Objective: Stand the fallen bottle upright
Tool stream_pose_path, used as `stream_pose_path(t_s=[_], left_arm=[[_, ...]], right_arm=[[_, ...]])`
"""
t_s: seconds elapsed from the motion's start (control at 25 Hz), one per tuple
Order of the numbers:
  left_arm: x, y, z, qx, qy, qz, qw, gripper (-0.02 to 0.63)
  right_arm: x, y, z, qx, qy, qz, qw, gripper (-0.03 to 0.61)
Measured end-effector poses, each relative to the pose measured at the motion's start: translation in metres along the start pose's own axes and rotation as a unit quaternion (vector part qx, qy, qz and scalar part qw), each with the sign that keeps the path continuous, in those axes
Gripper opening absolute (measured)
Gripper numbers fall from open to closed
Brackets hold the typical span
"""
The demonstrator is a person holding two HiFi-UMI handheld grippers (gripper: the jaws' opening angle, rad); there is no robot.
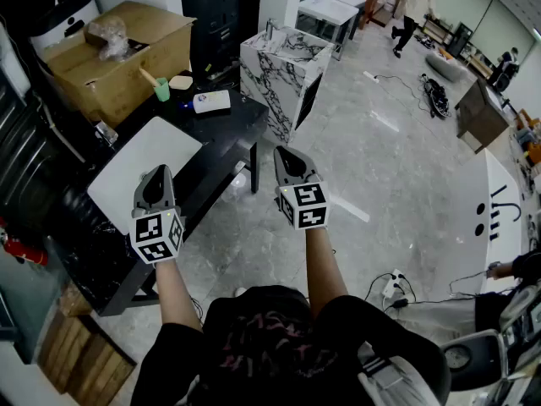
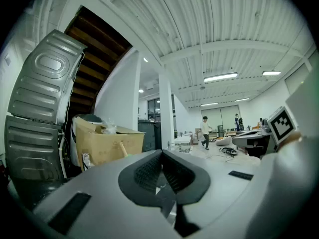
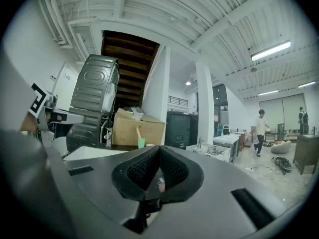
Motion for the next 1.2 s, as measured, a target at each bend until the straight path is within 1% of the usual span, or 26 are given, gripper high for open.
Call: stream_pose_path(t_s=[0.16, 0.36, 0.76, 0.96, 1.2], left_arm=[[0.0, -0.005, -0.003, 0.0, -0.005, 0.002, 1.0, 0.017], [0.0, -0.006, -0.003, -0.001, -0.009, 0.002, 1.0, 0.017], [-0.006, -0.015, 0.007, -0.01, 0.007, 0.007, 0.9999, 0.017], [-0.007, -0.033, 0.013, -0.016, 0.006, 0.01, 0.9998, 0.017], [-0.012, -0.068, 0.019, -0.027, -0.002, 0.008, 0.9996, 0.017]], right_arm=[[0.002, -0.004, -0.003, 0.002, 0.018, -0.001, 1.0, 0.015], [0.002, -0.007, -0.005, 0.003, 0.019, 0.002, 1.0, 0.015], [0.011, -0.011, 0.0, 0.002, 0.025, 0.017, 1.0, 0.015], [0.019, -0.023, 0.004, -0.001, 0.025, 0.016, 1.0, 0.015], [0.034, -0.062, 0.008, -0.003, 0.015, 0.01, 1.0, 0.015]])
Point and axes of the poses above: the fingertips, and each gripper's own axes: y backward along the fingers, x to its right, z out of its underside, the point moved 7 cm from there along y, backward along the fingers, and after that the axes turned 2 degrees about -y, right-handed, at the moved point
